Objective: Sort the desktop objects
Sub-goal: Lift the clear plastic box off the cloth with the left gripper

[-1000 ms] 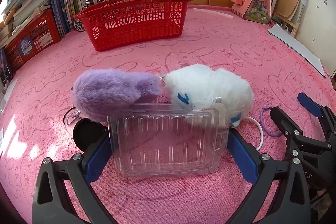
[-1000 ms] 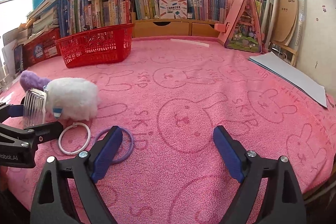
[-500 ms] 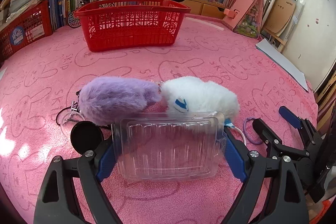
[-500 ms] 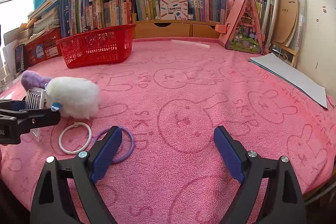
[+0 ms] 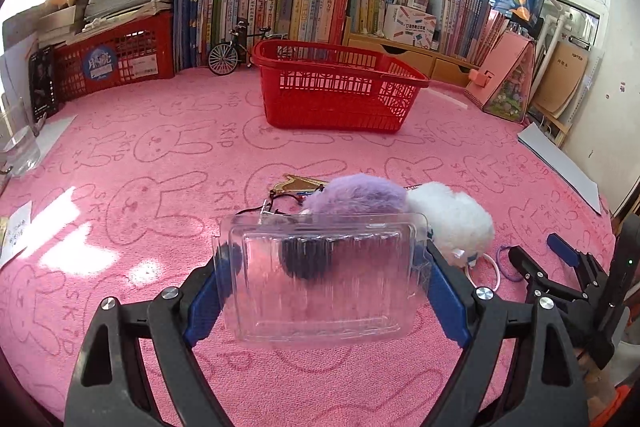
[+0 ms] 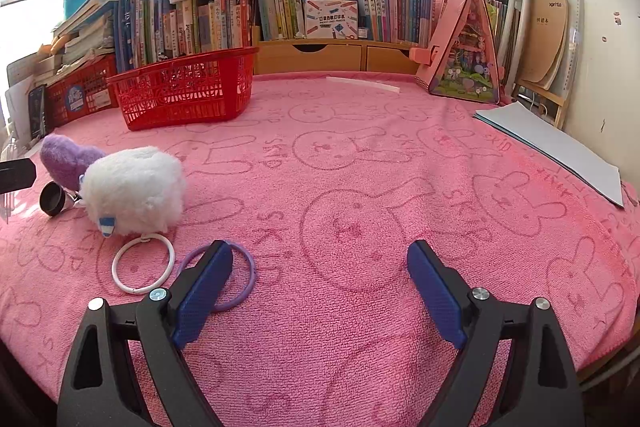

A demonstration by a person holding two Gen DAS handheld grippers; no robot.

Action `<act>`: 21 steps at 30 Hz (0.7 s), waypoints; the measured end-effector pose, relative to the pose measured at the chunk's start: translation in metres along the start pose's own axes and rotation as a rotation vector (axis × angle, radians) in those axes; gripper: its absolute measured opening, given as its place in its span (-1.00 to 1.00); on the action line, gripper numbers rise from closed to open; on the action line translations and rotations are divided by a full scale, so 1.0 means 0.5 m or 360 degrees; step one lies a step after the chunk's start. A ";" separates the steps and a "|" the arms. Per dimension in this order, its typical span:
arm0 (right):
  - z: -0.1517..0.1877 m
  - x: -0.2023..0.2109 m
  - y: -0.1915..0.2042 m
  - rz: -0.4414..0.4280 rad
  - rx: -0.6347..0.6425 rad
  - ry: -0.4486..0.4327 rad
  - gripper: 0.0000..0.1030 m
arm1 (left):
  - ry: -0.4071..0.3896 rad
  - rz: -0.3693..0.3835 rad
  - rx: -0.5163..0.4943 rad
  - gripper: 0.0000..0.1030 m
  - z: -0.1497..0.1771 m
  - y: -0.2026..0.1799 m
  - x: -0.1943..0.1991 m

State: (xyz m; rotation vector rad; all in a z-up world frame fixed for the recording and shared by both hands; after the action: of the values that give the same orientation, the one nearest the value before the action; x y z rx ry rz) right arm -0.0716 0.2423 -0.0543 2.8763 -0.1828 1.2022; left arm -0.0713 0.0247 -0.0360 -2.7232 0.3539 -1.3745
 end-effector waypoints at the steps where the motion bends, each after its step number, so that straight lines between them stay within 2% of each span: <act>1: 0.000 0.000 0.000 0.0000 0.0001 0.0000 0.77 | 0.0005 -0.0013 0.0026 0.71 0.004 0.014 0.000; 9: -0.001 0.001 -0.002 0.0003 -0.0002 -0.0002 0.77 | 0.0002 -0.0144 0.0132 0.71 0.027 0.093 0.001; 16: -0.001 0.003 -0.004 0.0008 -0.0027 0.0038 0.77 | 0.0013 -0.0199 0.0134 0.72 0.047 0.110 -0.007; 21: -0.004 0.021 0.001 -0.0096 -0.0085 0.0048 0.73 | 0.0062 -0.0219 0.0157 0.72 0.062 0.123 -0.030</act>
State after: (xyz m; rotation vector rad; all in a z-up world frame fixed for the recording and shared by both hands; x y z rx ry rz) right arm -0.0659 0.2408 -0.0456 2.7951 -0.1243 1.2106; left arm -0.0656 -0.0326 -0.0767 -2.6877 0.0995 -1.4374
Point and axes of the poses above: each gripper's, at about its wrist camera, not at the fingertips, and x roughly against the way its jaws point, y to its left, z to its underside, the point moved 10 cm from there along -x, roughly the way its jaws point, and after that the axes turned 11 degrees about y, right-handed, at the moved point
